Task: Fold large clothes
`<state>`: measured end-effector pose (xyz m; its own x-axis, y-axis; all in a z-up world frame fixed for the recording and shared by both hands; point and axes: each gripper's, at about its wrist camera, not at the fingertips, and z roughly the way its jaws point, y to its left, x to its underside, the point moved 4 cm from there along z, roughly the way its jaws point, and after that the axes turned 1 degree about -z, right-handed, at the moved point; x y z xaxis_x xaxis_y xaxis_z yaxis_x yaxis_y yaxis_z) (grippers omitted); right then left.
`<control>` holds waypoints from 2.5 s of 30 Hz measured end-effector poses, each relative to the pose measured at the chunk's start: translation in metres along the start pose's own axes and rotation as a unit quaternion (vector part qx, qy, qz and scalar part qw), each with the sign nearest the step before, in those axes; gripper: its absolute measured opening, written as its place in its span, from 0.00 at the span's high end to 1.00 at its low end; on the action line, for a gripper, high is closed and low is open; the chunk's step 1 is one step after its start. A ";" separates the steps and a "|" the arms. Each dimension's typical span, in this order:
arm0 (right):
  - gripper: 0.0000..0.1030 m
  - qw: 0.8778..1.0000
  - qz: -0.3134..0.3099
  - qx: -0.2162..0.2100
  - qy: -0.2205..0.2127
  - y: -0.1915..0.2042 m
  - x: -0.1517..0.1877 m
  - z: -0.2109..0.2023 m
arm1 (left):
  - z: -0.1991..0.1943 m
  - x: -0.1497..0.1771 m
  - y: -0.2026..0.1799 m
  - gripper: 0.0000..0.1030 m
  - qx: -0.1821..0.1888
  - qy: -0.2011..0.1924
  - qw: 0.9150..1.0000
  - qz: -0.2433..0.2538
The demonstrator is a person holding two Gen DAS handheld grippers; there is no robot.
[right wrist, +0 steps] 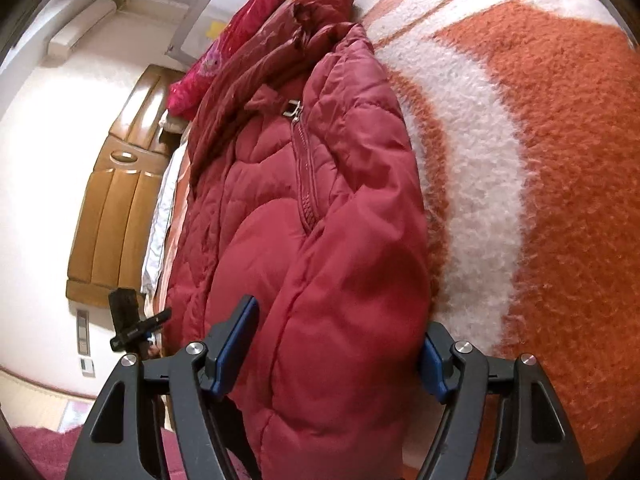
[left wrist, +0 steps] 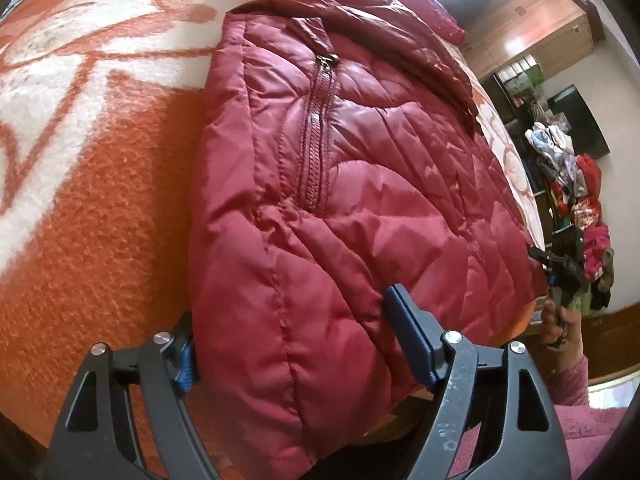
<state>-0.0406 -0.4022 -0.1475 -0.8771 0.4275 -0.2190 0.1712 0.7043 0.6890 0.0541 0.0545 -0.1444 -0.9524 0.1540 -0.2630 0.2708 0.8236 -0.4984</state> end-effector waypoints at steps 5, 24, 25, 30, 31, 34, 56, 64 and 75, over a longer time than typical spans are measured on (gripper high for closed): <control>0.36 1.000 -0.006 -0.009 0.007 -0.002 0.013 -0.003 | -0.001 0.005 0.002 0.23 0.016 0.001 1.000 -0.003; 0.73 0.999 -0.035 -0.035 -0.006 0.015 0.022 0.007 | -0.006 0.011 -0.026 0.78 0.050 -0.003 0.998 0.046; 0.75 0.998 -0.034 -0.045 -0.014 0.018 0.021 0.004 | -0.008 0.010 -0.028 0.79 0.050 -0.009 0.998 0.046; 0.77 0.994 -0.032 -0.096 -0.044 0.027 0.012 -0.008 | -0.031 0.002 -0.044 0.82 0.066 -0.053 0.995 0.054; 0.78 0.993 -0.035 -0.104 -0.051 0.030 0.010 -0.011 | -0.037 0.000 -0.047 0.82 0.072 -0.063 0.994 0.054; 0.79 0.988 -0.044 -0.129 -0.068 0.041 0.003 -0.019 | -0.054 -0.010 -0.059 0.83 0.080 -0.095 0.990 0.066; 0.80 0.962 -0.106 -0.162 -0.191 0.112 -0.125 -0.057 | -0.101 -0.137 -0.091 0.85 0.091 -0.225 0.967 0.074; 0.80 0.962 -0.091 -0.124 -0.225 0.122 -0.207 -0.043 | -0.087 -0.215 -0.093 0.84 0.078 -0.239 0.966 0.060; 0.80 0.967 -0.024 -0.047 -0.249 0.097 -0.308 0.013 | -0.026 -0.324 -0.067 0.84 0.023 -0.223 0.974 0.005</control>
<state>0.2521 -0.4582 -0.0228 -0.5542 0.6324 -0.5413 0.0747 0.6854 0.7243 0.3409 -0.0362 -0.0046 -0.7967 -0.0990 -0.5962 0.2960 0.7962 -0.5277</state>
